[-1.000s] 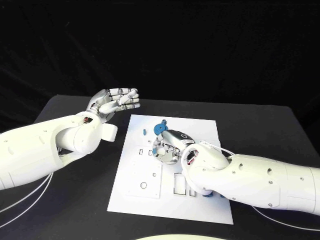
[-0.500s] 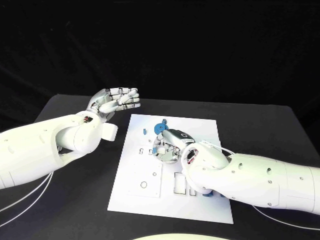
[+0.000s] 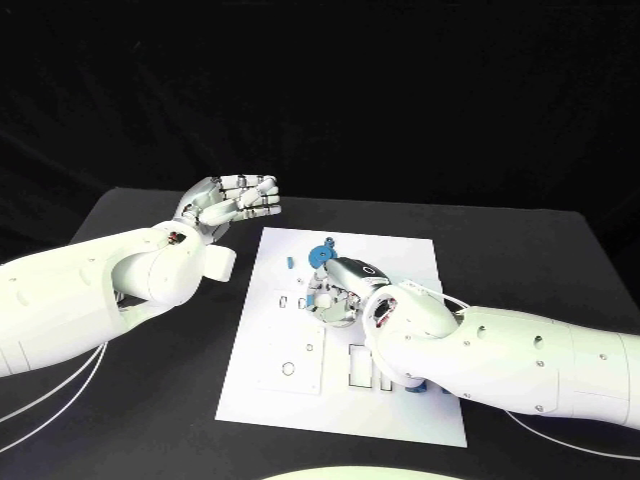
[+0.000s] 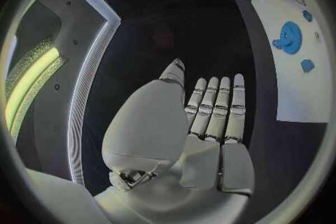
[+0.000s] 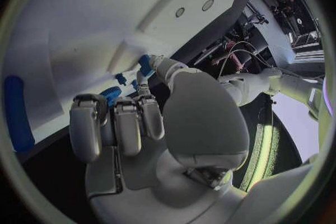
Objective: Assemble the parts on the task board
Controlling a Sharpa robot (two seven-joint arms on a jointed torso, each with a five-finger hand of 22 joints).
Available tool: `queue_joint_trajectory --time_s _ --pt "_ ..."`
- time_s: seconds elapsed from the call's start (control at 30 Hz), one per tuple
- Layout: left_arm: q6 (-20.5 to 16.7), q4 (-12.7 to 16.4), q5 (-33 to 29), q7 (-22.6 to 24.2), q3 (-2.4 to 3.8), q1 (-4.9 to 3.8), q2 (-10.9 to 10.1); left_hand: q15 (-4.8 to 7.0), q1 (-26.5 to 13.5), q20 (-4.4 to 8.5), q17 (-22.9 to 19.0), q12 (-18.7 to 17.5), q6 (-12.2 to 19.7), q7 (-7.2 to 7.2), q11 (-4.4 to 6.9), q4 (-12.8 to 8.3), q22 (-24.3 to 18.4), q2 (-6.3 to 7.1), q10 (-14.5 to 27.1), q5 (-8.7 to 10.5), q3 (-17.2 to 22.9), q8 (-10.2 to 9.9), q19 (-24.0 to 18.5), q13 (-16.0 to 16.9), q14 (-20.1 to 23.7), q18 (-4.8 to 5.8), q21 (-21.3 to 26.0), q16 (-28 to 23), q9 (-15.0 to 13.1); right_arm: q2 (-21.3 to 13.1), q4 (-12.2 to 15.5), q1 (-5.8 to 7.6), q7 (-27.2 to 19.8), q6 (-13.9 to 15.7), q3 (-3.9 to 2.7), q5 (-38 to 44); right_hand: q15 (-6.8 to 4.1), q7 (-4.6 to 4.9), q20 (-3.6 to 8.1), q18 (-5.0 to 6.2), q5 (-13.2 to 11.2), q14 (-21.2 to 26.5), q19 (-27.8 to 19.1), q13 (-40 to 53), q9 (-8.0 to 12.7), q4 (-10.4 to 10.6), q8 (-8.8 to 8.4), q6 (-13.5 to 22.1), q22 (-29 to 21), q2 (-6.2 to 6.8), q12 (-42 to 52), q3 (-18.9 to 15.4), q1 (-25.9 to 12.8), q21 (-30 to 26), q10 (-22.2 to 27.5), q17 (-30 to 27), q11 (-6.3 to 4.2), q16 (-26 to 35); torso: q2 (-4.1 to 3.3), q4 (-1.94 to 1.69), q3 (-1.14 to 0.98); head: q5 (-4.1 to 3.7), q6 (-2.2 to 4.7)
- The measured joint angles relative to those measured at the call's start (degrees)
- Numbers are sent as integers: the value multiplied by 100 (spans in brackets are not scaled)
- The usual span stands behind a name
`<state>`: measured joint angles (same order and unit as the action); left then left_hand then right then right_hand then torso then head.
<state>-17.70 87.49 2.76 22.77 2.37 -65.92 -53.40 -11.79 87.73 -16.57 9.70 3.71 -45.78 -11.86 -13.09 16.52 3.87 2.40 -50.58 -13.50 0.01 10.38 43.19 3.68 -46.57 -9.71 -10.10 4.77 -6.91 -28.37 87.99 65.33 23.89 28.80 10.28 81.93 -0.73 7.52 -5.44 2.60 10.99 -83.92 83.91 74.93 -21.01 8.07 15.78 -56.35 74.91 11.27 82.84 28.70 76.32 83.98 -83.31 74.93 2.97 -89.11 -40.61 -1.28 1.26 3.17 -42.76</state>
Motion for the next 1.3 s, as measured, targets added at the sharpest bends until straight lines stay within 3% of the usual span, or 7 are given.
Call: queue_joint_trajectory --time_s 0.3,0.67,1.07,1.17,1.3 --pt "9 -2 0 -11 0 0 -1 20 0 0 0 0 0 0 0 0 0 0 0 0 0 0 0 0 21 1 0 0 0 0 1 -3 28 -13 3 9 0 16 0 0 1 0 0 -1 14 15 18 78 0 63 -21 -15 -63 -28 42 -1 0 0 0 1 -1 3 -3" --pt "18 -5 0 -25 0 0 -3 7 0 0 -7 0 0 0 0 0 0 0 0 0 0 0 0 0 35 1 0 0 1 -1 1 -14 65 -43 11 10 0 105 0 -1 1 0 0 -1 68 72 -87 271 4 170 -125 -71 -228 -112 145 -1 63 0 0 3 -2 7 -3" --pt "29 -9 2 -40 0 0 -3 -10 0 0 -22 0 0 0 0 -16 0 0 0 0 -16 0 0 0 92 1 0 -23 5 -8 8 -15 65 -34 12 9 63 159 -43 0 1 -19 0 -1 121 217 -161 509 3 321 -369 -458 -379 -229 394 -2 145 0 -2 4 -4 -5 -3" --pt "31 -11 3 -44 0 0 -3 -10 0 0 -23 0 0 0 0 -16 0 0 0 0 -16 0 0 0 92 1 0 -23 5 -27 35 -15 58 -24 12 9 82 168 -64 0 3 -1 -21 -2 144 324 -185 620 3 320 -432 -812 -378 -286 489 -2 165 34 -2 4 -5 -5 -3" --pt "33 -20 11 -54 0 0 -2 11 0 0 -22 0 3 3 -1 -16 0 0 1 0 -16 0 0 0 113 1 0 -23 4 -100 137 -15 47 6 11 9 99 198 -84 0 24 -13 -42 -2 215 726 -194 737 3 127 -469 -1961 75 -339 535 -2 206 34 -1 3 -5 -5 -1"
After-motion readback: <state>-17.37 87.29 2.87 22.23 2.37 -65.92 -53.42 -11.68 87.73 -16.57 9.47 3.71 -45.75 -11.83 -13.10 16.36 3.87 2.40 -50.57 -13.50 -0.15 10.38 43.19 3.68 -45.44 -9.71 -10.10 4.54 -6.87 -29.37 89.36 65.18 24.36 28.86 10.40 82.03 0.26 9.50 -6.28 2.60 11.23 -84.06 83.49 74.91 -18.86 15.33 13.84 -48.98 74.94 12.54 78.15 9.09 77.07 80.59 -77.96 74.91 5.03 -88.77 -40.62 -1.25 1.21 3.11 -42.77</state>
